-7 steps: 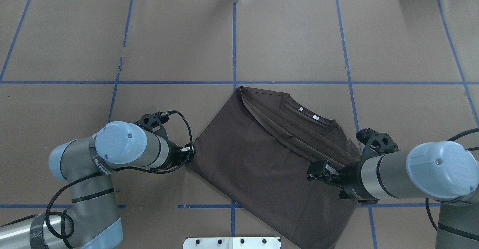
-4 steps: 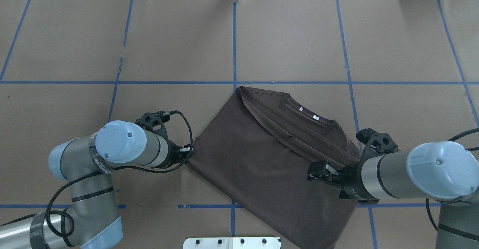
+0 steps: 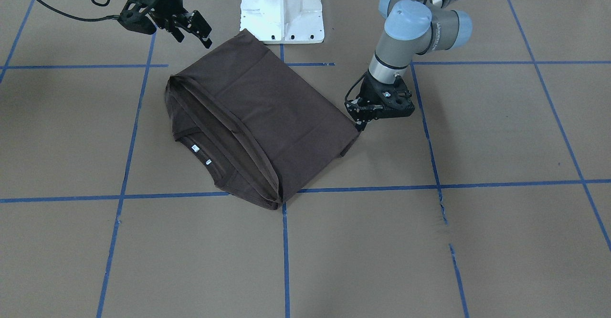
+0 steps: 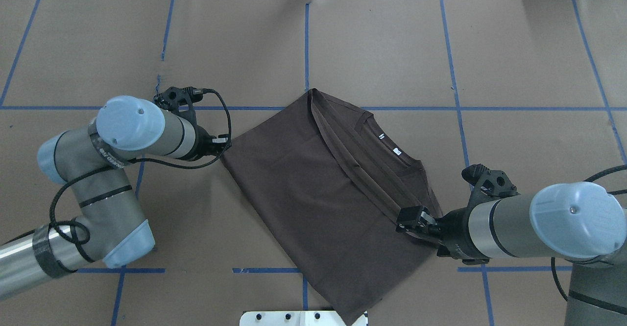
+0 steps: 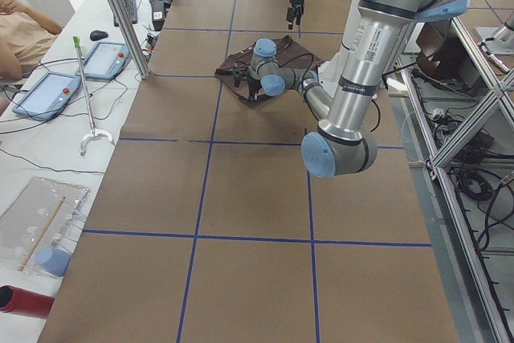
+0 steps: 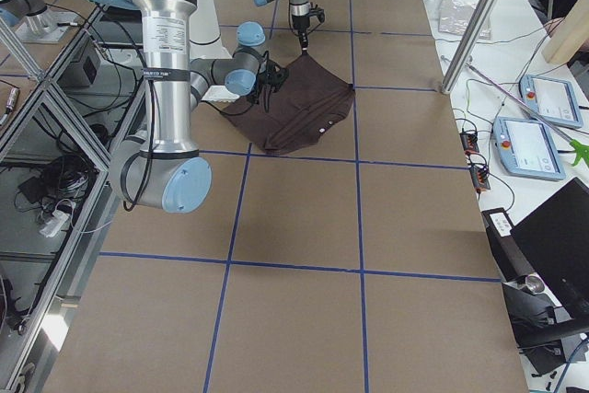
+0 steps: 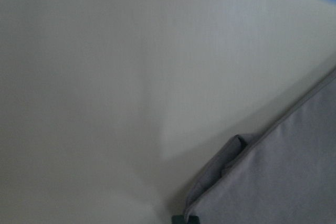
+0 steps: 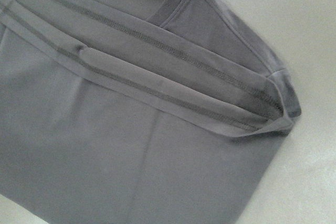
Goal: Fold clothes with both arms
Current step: 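Rotate the folded shirt with both grippers to straighten it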
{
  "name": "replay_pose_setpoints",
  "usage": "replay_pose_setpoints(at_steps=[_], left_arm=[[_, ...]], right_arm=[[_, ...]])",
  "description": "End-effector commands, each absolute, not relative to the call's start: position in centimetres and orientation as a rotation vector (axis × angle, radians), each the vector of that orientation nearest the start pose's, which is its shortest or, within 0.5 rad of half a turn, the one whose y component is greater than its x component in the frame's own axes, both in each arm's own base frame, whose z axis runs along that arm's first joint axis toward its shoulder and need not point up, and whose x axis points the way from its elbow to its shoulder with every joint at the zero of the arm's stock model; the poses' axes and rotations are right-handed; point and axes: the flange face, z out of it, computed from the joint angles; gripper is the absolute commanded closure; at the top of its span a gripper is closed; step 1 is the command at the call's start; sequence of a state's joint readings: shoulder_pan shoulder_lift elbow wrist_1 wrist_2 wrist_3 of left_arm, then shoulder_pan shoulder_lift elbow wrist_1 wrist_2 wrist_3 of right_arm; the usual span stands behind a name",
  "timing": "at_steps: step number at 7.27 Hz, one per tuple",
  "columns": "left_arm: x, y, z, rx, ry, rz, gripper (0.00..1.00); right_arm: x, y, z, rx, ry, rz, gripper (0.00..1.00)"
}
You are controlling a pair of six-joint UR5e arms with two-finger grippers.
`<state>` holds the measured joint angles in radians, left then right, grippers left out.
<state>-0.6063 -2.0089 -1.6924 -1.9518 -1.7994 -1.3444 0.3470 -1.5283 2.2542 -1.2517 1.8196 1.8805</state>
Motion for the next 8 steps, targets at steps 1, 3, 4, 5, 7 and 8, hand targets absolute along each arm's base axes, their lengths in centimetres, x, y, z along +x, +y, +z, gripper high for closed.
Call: replay_pose_setpoints(at_steps=[1,3,4,5,7,8], left_arm=[[45.4,-56.0,30.7,0.299,0.954,-0.287,1.0],[49.7,-62.5,32.0,0.368,1.032,-0.282,1.0],[51.1,-66.9,30.6,0.36,0.99,-0.311,1.0],[50.7,-67.6,30.6,0.366,0.986,-0.322,1.0],[50.2,-68.6,31.7,0.359,0.965,-0.342,1.0],[49.9,-69.0,30.9,0.362,0.972,-0.349,0.94]], right_arm=[[-38.4,-25.9,27.8,-0.177,-1.081,0.48,0.0],[-40.6,-27.0,26.2,-0.149,-1.11,0.489,0.0],[-42.2,-27.8,25.8,-0.123,-1.114,0.503,0.0],[-43.4,-28.6,25.0,-0.096,-1.126,0.517,0.0],[-46.1,-30.0,25.4,-0.066,-1.102,0.539,0.0],[-46.5,-30.5,25.4,-0.06,-1.097,0.538,0.0]])
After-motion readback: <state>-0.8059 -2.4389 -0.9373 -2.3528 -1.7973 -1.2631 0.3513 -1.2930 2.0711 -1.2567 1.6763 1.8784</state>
